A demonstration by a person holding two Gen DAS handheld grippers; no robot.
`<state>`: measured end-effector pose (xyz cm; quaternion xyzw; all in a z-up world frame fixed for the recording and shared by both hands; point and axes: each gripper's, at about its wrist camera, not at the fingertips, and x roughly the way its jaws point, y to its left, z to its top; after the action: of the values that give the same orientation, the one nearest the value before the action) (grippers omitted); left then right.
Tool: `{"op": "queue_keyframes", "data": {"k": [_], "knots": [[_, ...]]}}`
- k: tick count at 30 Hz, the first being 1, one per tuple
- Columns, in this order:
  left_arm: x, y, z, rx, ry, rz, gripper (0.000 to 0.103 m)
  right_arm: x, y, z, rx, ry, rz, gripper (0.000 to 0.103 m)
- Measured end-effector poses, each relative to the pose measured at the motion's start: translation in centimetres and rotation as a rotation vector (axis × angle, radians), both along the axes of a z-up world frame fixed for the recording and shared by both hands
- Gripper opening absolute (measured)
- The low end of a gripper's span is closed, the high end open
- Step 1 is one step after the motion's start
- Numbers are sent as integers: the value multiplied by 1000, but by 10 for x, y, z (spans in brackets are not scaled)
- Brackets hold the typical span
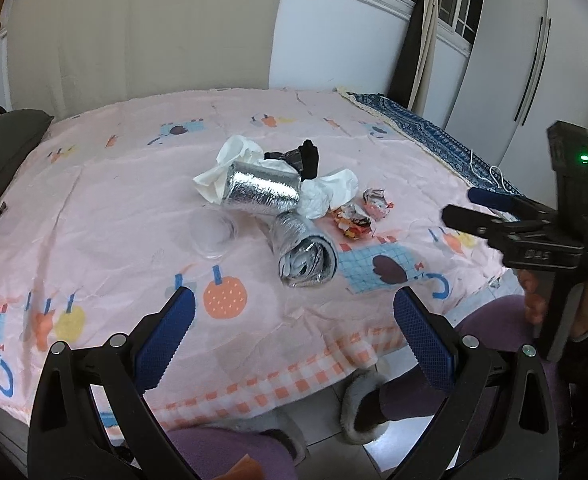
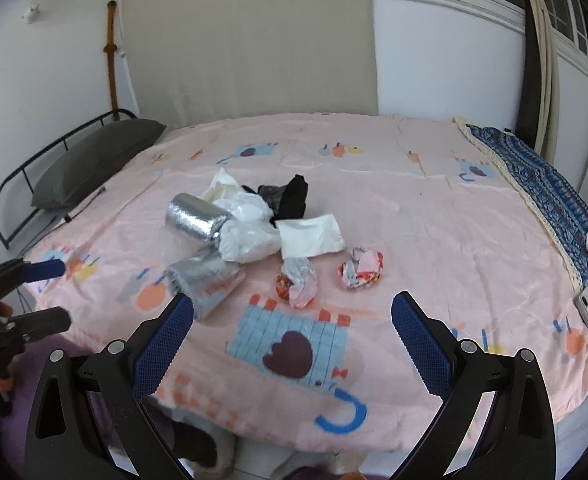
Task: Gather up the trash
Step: 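Grasp the silver foil roll with the left tool while the right tool grasps a crumpled paper ball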
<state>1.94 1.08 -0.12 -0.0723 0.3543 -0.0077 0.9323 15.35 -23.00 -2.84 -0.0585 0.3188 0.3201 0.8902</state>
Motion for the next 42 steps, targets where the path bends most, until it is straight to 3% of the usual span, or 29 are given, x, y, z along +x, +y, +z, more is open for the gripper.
{"op": "queue_keyframes", "data": {"k": [16,18,20,22,24,25,33,40,42], "knots": [[40,10,-30,-92,91,2,97,85,34,-57,87,229,-43,91],[44,10,-33,-93,101,2,97,91,41,-62,74,236,-39,72],[50,8,-36,-86,110,1,97,96,47,-69,61,256,-31,72],[54,7,-40,-79,119,2,97,99,52,-74,57,280,-20,65],[59,5,-43,-72,129,2,97,101,55,-77,64,310,0,38],[62,4,-45,-72,133,1,97,101,58,-80,65,329,17,31],[85,2,-59,-124,164,6,97,90,51,-72,109,316,56,30],[112,-6,-65,-109,177,-4,96,79,27,-57,160,267,65,30],[121,-6,-69,-128,187,-13,83,77,22,-54,180,260,74,30]]}}
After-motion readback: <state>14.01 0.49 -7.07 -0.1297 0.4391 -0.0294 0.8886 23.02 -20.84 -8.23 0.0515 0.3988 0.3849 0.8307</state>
